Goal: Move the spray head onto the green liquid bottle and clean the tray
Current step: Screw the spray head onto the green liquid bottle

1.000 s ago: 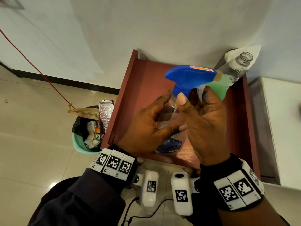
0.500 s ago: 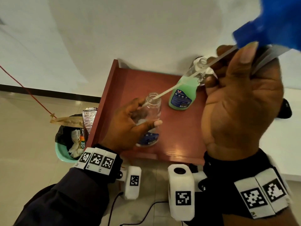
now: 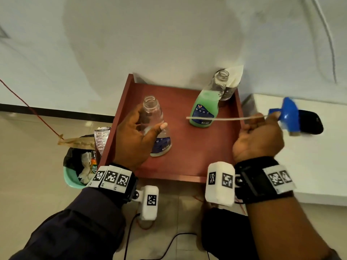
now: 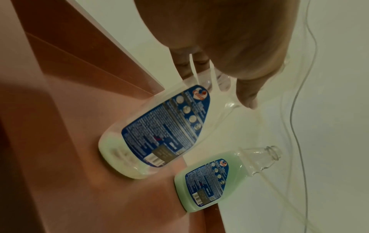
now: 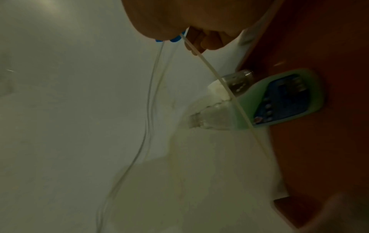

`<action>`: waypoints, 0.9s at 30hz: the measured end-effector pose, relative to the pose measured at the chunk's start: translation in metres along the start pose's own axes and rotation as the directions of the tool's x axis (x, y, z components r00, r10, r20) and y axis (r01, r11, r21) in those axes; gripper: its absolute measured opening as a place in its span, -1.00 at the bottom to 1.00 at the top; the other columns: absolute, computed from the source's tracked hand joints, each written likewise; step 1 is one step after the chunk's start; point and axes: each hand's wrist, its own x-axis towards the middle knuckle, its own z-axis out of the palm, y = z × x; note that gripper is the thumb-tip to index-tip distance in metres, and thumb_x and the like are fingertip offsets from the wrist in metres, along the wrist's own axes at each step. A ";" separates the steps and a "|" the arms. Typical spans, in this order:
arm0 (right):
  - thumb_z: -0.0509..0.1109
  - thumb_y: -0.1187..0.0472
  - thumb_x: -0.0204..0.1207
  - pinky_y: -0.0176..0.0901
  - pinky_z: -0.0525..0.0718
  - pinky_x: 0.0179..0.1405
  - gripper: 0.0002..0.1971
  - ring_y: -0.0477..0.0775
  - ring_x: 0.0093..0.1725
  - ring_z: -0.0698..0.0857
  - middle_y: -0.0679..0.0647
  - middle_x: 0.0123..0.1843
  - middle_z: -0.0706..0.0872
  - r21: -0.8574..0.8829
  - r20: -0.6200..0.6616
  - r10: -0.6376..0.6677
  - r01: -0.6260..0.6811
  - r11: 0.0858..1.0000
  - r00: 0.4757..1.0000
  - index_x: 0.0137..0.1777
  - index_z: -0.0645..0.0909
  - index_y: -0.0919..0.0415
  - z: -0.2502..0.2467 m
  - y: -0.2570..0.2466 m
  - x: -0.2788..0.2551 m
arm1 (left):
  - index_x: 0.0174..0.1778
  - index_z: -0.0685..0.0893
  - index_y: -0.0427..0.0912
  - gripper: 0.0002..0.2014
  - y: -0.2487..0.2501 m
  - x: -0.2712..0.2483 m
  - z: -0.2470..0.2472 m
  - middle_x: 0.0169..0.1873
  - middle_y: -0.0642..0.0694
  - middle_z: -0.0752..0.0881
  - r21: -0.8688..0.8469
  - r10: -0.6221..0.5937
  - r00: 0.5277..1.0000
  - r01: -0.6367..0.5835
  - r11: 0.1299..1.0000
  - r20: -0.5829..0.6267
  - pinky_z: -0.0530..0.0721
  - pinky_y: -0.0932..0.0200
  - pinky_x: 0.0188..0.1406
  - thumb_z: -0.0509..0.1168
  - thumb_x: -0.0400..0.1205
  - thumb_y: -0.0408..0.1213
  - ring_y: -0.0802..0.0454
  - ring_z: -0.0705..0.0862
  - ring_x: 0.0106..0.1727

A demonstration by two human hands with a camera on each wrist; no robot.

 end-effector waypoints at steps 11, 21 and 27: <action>0.30 0.32 0.72 -0.21 0.68 -0.42 -0.82 0.01 -0.35 0.61 0.17 -0.26 0.63 -0.404 -0.141 0.362 -0.388 0.828 0.921 0.22 0.68 0.21 -0.035 0.098 -0.015 | 0.33 0.64 0.21 -0.51 0.002 -0.004 0.005 0.09 0.31 0.80 0.010 0.085 0.994 -0.086 0.996 0.074 0.71 0.42 0.12 0.62 0.53 -0.15 0.34 0.79 0.14; 0.25 0.19 0.67 0.01 0.76 -0.03 -0.67 0.17 0.10 0.65 0.07 0.12 0.67 -0.500 -0.118 0.567 -0.543 0.675 0.815 0.34 0.64 -0.14 -0.035 0.080 -0.049 | 0.33 0.72 0.06 -0.57 0.007 -0.003 0.006 0.14 0.11 0.85 -0.043 0.003 0.995 0.001 0.999 0.102 0.76 0.25 0.20 0.61 0.54 -0.18 0.19 0.83 0.18; 0.54 -0.10 0.43 0.02 0.65 0.34 -0.39 0.06 0.22 0.66 0.02 0.38 0.54 -0.855 0.349 0.219 0.214 0.472 0.911 0.47 0.47 -0.06 -0.044 0.088 -0.071 | 0.38 0.69 0.19 -0.38 0.001 0.001 -0.002 0.22 0.18 0.83 -0.087 -0.057 0.987 0.070 0.994 0.150 0.78 0.12 0.31 0.71 0.39 -0.14 0.19 0.81 0.26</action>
